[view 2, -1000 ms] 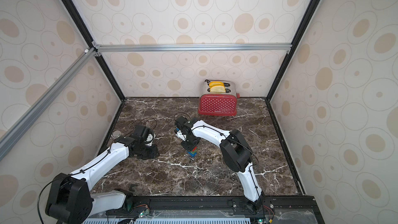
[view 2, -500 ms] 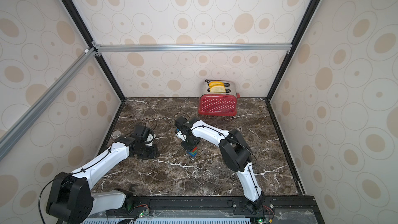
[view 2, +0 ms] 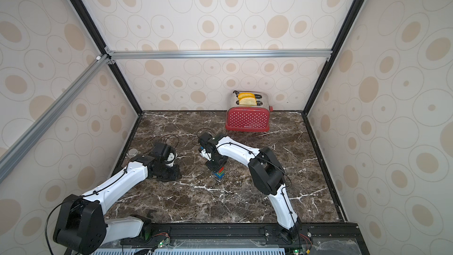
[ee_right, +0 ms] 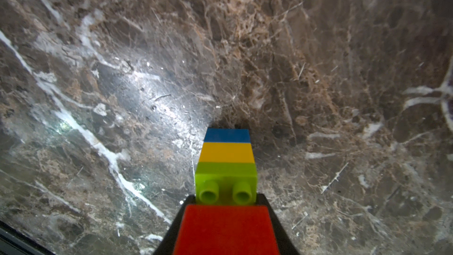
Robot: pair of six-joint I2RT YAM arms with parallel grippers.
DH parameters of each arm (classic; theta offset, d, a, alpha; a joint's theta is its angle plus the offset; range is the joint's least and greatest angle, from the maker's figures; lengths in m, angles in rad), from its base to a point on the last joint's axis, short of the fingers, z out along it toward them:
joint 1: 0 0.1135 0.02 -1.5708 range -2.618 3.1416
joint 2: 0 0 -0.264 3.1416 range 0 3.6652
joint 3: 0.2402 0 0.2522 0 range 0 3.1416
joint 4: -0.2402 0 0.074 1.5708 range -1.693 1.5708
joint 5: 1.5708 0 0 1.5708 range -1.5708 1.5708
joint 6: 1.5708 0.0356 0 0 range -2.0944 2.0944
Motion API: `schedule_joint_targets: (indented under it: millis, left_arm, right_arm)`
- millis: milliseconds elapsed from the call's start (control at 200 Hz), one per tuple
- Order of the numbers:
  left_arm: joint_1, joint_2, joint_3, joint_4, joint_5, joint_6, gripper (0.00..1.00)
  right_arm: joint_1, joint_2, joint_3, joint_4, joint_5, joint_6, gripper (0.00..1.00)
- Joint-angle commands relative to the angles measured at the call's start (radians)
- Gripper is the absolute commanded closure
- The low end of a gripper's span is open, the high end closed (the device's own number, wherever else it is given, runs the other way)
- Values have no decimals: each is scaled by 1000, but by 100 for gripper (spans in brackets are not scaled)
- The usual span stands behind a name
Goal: Assemble the number 5 with lego
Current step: Assemble the lego brick with the lego brick.
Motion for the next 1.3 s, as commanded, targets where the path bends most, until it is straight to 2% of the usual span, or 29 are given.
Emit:
schedule_joint_targets:
  millis: [0, 160, 766, 1067, 1297]
  left_arm:
    - [7, 7, 4, 0, -10, -3, 70]
    - [7, 13, 6, 0, -10, 0, 70]
    - [7, 21, 5, 2, -10, -1, 70]
    - [5, 26, 5, 2, -11, -3, 70]
    - [5, 22, -2, 8, 6, -3, 70]
  right_arm:
    - [1, 65, -15, -93, 33, -5, 68]
    - [3, 46, 2, -95, 41, -6, 58]
    - [0, -42, 31, -97, 46, -14, 44]
    - [-2, -150, -6, -72, 35, -14, 42]
    - [-12, -266, -111, -1, -1, -15, 42]
